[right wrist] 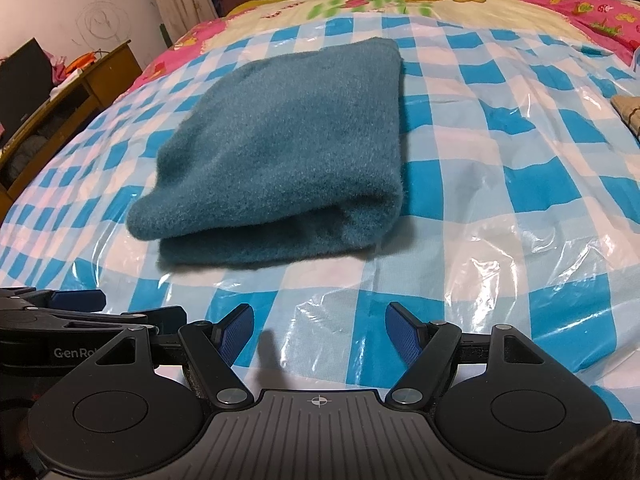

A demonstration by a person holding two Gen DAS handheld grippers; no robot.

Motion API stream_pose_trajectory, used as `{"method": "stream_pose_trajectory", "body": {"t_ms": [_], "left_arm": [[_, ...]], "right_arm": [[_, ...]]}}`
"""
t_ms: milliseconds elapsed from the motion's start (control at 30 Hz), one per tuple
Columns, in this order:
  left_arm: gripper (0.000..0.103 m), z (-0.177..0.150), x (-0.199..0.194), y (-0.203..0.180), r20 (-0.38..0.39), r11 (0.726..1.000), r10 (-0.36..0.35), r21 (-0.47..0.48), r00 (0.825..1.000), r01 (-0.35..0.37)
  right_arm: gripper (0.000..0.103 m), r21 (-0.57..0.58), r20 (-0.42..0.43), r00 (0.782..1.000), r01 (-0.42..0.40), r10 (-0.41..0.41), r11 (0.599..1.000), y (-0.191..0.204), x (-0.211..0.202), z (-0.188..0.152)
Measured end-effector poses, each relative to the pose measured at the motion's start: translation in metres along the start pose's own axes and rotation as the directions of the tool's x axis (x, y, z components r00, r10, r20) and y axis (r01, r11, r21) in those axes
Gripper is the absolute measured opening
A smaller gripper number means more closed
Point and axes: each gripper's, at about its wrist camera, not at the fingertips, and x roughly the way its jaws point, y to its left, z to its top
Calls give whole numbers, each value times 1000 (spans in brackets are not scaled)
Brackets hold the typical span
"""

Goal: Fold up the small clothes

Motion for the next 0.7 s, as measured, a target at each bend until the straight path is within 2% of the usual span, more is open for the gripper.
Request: {"method": "stream_pose_trajectory", "body": {"t_ms": [700], "left_arm": [[95,1,-1,0,2,1000,4,-2,1000,-4]], "right_arm": [[74,-2,1,1000,1,-1,1000,-1,-1,1]]}}
